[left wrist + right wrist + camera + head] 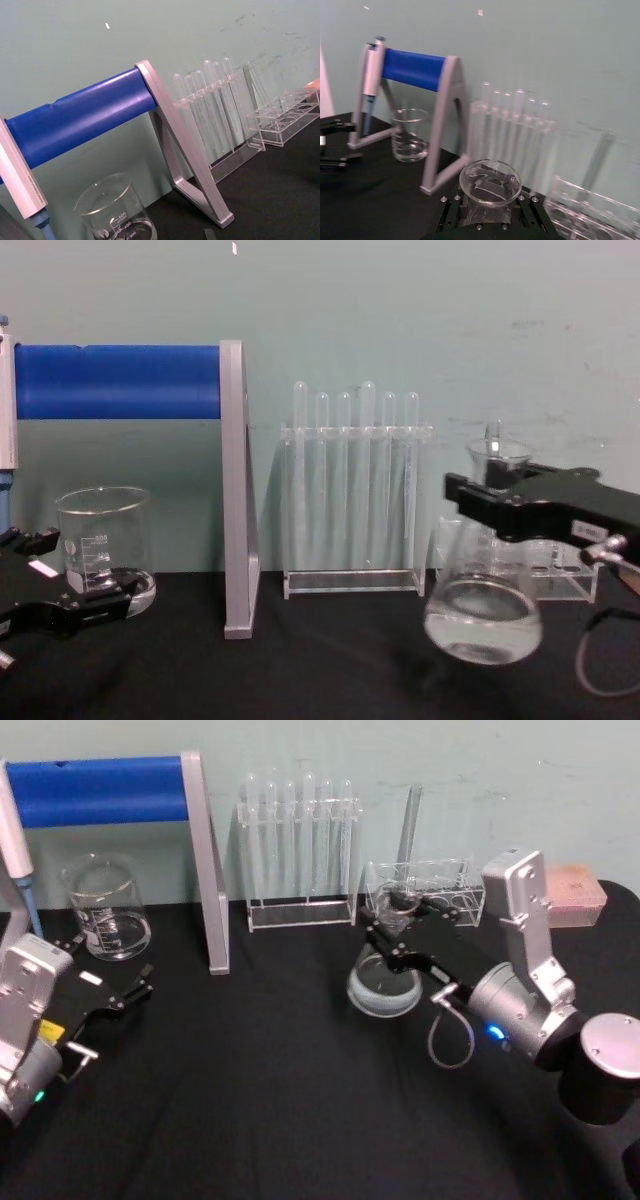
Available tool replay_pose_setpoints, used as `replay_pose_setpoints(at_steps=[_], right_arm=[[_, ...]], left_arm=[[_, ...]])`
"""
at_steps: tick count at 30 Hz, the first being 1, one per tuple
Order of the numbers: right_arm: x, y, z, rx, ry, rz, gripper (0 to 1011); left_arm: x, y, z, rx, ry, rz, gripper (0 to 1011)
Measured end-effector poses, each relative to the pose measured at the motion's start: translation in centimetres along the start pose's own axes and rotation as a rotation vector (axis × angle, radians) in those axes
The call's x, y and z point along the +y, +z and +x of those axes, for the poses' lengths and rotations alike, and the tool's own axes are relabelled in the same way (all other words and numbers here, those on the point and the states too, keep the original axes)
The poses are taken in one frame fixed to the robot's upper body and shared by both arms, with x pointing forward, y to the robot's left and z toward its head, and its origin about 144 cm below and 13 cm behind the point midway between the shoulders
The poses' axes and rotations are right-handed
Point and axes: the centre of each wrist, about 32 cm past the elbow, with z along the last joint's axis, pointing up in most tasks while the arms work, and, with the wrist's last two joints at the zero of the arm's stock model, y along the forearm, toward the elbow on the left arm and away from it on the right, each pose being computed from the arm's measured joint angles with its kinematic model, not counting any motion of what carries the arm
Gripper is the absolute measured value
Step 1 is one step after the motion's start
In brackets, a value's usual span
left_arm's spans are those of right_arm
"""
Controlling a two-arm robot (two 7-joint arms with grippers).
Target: Grasp the erlenmeyer flask with one hand, shake it three times, then place it back.
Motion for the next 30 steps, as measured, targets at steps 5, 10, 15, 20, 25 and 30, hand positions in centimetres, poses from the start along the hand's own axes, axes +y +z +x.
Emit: replay_pose_setpoints(at_steps=[5,10,15,20,25,30], right_arm=[[0.4,0.2,-1.5,0.011,0.073,0.014,449],[0.6,0.4,-2.8,0.021,0.140,0.020,449],[0.6,0.6,-4.2,0.028,0.213,0.026,449],[0.6,0.7,-5.1,0.031,0.264,0.026,449],[0.5,0.8,-5.9,0.031,0.312,0.025,449],[0.4,0.8,-6.7,0.030,0.357,0.024,449]], left_arm=[[0.0,0.0,0.0,0.000,0.000,0.000,1001],[0.0,0.0,0.0,0.000,0.000,0.000,1001],[0.0,0.0,0.0,0.000,0.000,0.000,1001],[0.0,0.0,0.0,0.000,0.000,0.000,1001],[0.0,0.0,0.0,0.000,0.000,0.000,1001],[0.0,0.0,0.0,0.000,0.000,0.000,1001]])
